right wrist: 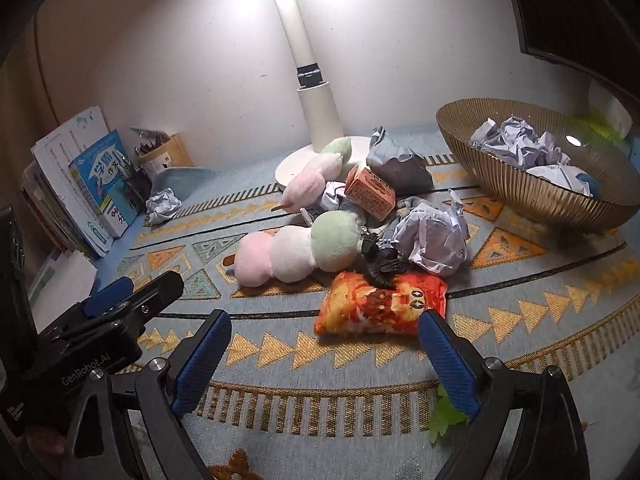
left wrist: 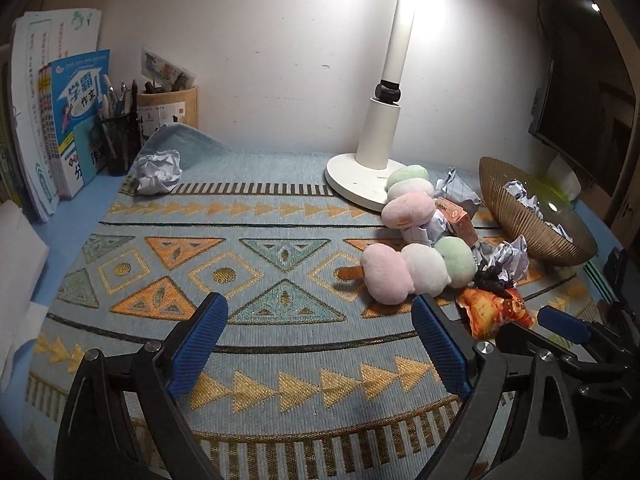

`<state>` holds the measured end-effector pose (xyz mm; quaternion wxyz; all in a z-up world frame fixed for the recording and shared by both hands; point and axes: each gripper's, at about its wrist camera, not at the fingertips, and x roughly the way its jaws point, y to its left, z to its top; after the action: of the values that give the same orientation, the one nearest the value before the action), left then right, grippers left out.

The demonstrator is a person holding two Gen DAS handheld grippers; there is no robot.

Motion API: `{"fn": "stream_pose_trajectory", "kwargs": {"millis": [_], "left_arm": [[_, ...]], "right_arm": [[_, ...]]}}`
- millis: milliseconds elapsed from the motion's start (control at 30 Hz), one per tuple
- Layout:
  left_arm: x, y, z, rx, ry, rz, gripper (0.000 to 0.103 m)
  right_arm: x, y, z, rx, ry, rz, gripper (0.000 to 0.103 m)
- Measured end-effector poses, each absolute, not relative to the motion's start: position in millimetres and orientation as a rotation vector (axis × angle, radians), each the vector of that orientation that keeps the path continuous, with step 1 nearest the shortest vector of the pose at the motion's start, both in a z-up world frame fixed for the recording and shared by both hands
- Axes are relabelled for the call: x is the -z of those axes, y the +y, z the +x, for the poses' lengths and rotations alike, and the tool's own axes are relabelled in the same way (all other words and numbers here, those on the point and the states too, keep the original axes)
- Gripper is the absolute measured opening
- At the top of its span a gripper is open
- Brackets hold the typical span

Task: Organize objects
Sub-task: 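Open both grippers over the bowl and withdraw them, then reach left gripper to paper ball by pen holder while right approaches plush skewer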

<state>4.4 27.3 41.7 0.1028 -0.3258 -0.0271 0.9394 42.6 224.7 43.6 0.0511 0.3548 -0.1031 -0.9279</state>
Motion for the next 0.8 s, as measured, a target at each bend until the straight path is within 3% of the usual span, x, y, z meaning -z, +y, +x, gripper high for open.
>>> {"fn": "stream_pose_trajectory", "kwargs": {"millis": [333,800], "left_arm": [[-43,30,7,-2.789,-0.041,-0.947,0.093],[-42,29,5,-2.784,-0.045,-0.962,0.093]], "right_arm": [[-47,207,47,2.857,-0.173,1.062,0.094],[-47,206,46,2.857,-0.171,1.081,0.096]]}}
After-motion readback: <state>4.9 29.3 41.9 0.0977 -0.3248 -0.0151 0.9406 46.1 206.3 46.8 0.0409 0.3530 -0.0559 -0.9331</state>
